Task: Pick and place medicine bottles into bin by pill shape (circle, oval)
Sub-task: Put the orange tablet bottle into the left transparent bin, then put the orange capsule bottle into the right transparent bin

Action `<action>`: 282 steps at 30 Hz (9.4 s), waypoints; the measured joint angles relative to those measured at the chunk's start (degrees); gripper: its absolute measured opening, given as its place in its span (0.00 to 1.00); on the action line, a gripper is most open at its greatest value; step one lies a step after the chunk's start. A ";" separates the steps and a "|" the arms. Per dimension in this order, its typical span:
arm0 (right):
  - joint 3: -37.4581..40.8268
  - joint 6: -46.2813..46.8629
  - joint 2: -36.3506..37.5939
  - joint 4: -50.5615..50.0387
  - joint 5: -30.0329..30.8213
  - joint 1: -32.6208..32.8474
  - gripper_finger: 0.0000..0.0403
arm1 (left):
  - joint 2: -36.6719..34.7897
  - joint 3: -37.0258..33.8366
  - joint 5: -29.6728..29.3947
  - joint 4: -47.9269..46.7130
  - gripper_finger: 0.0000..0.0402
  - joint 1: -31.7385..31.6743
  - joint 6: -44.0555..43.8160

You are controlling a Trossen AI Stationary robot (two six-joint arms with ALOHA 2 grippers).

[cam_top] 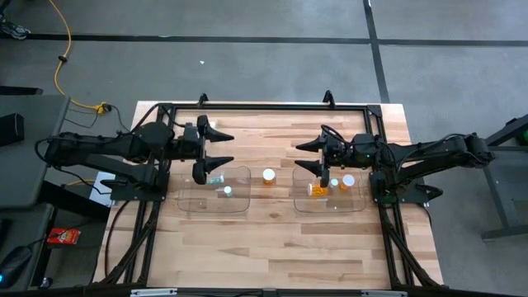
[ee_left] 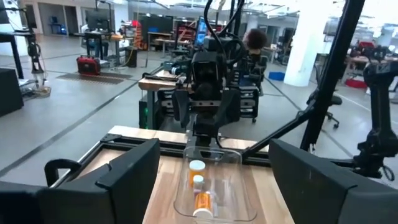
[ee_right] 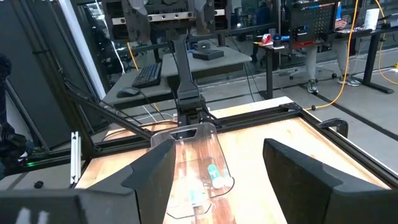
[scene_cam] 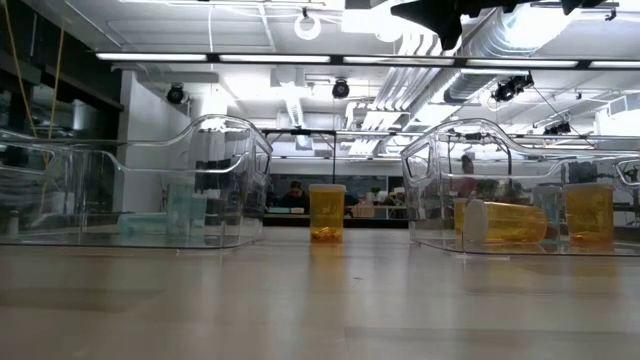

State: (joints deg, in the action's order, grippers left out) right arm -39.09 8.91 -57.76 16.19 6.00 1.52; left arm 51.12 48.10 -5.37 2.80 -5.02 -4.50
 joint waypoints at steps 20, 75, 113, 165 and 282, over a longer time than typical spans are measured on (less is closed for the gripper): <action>-26.79 33.50 -14.46 -68.40 17.73 -15.08 0.59 | 0.02 0.00 -3.32 0.01 0.73 -0.04 0.21; -15.39 37.57 -33.51 -53.22 10.36 -36.81 0.56 | 0.02 0.00 -3.04 -1.72 0.73 -0.08 0.20; -23.44 18.73 -15.20 -34.63 -9.26 -13.00 0.24 | 9.73 0.27 -1.52 -6.26 0.73 -0.10 -2.85; -44.48 -2.07 -28.96 -44.19 -15.32 -3.74 0.24 | 26.18 6.58 6.21 1.78 0.23 -1.31 -10.26; -7.78 9.03 -12.76 4.20 -8.72 -2.95 0.67 | 18.46 -15.83 3.56 -31.39 0.46 11.04 -13.35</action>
State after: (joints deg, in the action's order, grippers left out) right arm -46.87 17.93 -70.52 20.38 -2.72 -1.43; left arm 69.58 32.26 -1.81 -28.59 6.02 -17.86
